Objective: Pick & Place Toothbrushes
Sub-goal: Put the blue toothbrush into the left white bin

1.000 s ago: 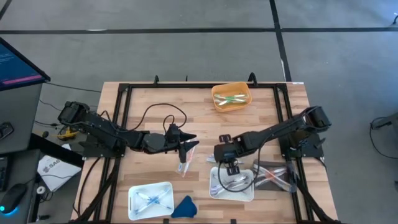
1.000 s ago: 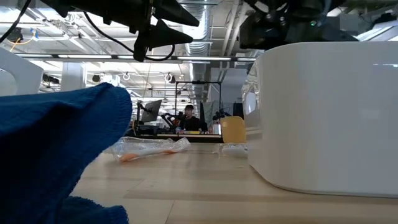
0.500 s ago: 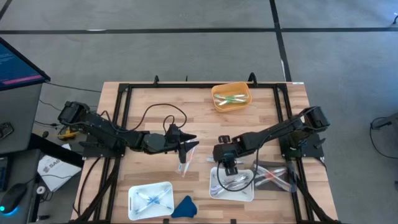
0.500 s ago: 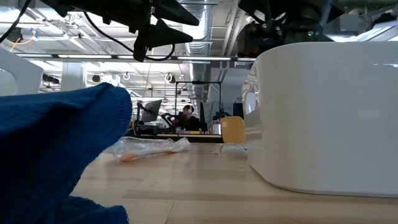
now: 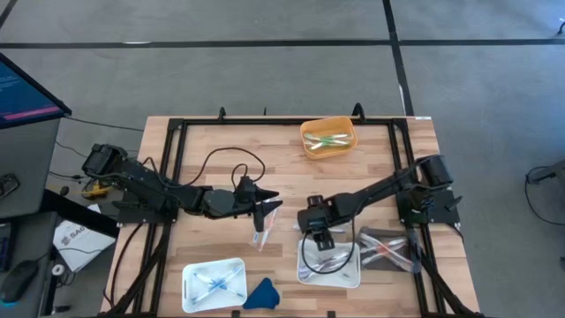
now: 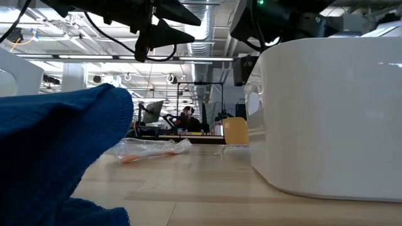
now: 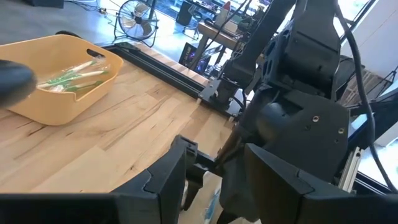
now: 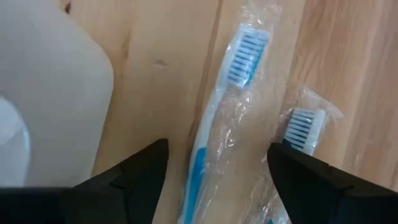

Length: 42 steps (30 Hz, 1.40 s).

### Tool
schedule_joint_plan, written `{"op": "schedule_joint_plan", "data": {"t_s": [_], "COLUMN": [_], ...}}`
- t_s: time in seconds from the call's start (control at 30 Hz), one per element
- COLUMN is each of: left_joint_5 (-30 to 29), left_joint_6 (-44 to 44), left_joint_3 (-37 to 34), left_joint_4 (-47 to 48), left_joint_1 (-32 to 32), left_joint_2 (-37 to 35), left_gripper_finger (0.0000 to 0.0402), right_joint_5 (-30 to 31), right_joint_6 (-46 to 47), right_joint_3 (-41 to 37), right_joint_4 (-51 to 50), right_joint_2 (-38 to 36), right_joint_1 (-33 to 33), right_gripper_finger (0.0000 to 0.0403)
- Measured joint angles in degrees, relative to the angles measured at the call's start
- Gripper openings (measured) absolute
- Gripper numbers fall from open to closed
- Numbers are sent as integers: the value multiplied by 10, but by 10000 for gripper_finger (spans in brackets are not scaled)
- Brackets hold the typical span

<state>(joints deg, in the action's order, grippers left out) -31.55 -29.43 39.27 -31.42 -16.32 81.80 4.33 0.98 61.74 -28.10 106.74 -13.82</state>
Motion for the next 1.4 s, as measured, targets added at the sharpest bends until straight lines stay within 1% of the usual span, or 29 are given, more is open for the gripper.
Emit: {"op": "schedule_joint_plan", "data": {"t_s": [0.13, 0.23, 0.37, 0.57, 0.6, 0.63, 0.7, 0.83, 0.9, 0.93, 1.03, 1.17, 1.3, 1.4], "left_joint_5": [0, 0, 0, 0, 0, 0, 0, 0, 0, 0, 0, 0, 0, 9], "left_joint_6": [1, 2, 2, 2, 2, 2, 2, 2, 2, 2, 2, 2, 3, 3], "left_joint_3": [-1, -1, -1, -1, -1, -1, -1, -2, -2, -2, -2, -2, -2, -2], "left_joint_4": [0, -1, -1, -1, -1, -1, -1, -2, -1, -2, -2, -1, -2, -1], "left_joint_1": [0, 0, 0, 0, 0, 0, 0, 0, 0, 0, 0, 0, 0, 0], "left_joint_2": [0, 0, 0, 0, 0, 0, 0, 0, 0, 0, 0, 0, 0, 0], "left_gripper_finger": [157, 157, 157, 157, 157, 157, 157, 157, 157, 157, 157, 157, 157, 157], "right_joint_5": [-4, -5, -5, 3, 9, 12, 25, 130, 178, 191, 198, 197, 197, 197], "right_joint_6": [1, 1, -8, -31, -33, -37, -37, -10, 6, 14, 28, 52, 60, 61], "right_joint_3": [5, 5, 5, 13, 17, 20, 29, 50, 57, 59, 61, 61, 61, 61], "right_joint_4": [-10, -13, -17, -41, -52, -56, -59, -79, -89, -95, -100, -118, -129, -127], "right_joint_2": [2, 2, 2, 3, 3, 4, 5, 5, 4, 3, -11, -26, -36, -44], "right_joint_1": [6, 6, 8, 8, 9, 12, 14, 12, 12, 13, 18, 18, 15, 7], "right_gripper_finger": [255, 226, 161, 37, 21, 14, 18, 34, 29, 22, 8, 16, 6, 7]}}
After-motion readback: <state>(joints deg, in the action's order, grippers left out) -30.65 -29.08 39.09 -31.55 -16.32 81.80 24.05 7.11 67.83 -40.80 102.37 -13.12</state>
